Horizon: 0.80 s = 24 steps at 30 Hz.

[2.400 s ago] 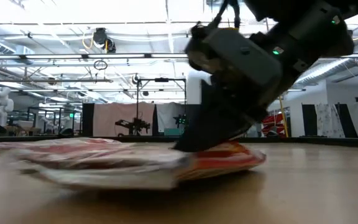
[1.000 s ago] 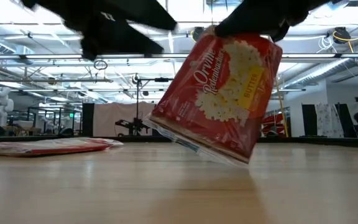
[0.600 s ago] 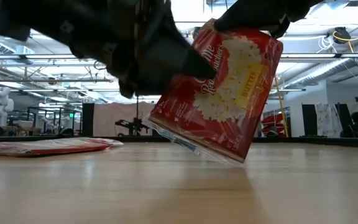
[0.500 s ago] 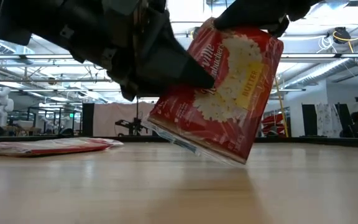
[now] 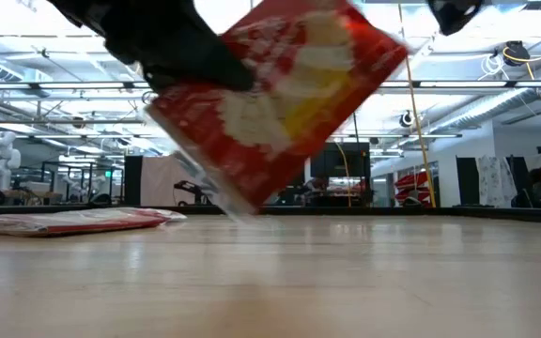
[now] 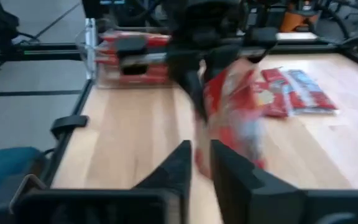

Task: Sort popcorn bags into baskets
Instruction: Put the popcorn bag into the transparent bin

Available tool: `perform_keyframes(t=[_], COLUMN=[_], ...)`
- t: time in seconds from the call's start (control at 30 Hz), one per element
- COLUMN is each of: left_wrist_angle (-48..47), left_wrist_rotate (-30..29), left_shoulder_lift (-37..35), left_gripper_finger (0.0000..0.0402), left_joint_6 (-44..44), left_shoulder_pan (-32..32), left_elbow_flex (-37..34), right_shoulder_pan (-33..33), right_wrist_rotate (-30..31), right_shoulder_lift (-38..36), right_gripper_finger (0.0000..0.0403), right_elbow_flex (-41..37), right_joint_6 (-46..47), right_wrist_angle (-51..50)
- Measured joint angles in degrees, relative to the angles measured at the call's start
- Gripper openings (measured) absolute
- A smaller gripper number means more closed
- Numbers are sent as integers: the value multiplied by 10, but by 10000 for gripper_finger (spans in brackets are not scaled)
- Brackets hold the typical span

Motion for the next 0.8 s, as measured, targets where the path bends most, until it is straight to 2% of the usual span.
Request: perform_keyframes(t=[0.13, 0.33, 0.43, 0.5, 0.6, 0.73, 0.8], left_wrist_angle=[-67, -77, -78, -76, -78, -77, -77], left_wrist_rotate=[1, 28, 31, 30, 31, 31, 31], left_shoulder_lift=[-22, -20, -18, -18, -18, -18, -18], left_gripper_finger=[23, 33, 30, 27, 27, 33, 33], left_joint_6=[-1, 72, 77, 78, 78, 78, 78], left_shoulder_pan=[-2, -3, -3, -2, -1, -1, -1], left_elbow_flex=[0, 0, 0, 0, 0, 0, 0], right_shoulder_pan=[8, -19, -36, -46, -58, -70, -75], right_wrist_rotate=[15, 14, -30, -59, -53, -12, -14], right_shoulder_lift=[2, 19, 38, 54, 85, 119, 133], right_gripper_finger=[115, 224, 262, 274, 275, 253, 235], right_elbow_flex=[4, 6, 6, 6, 5, 5, 5], right_joint_6=[32, 57, 55, 52, 49, 34, 15], right_wrist_angle=[-16, -8, 0, 5, 32, 82, 107])
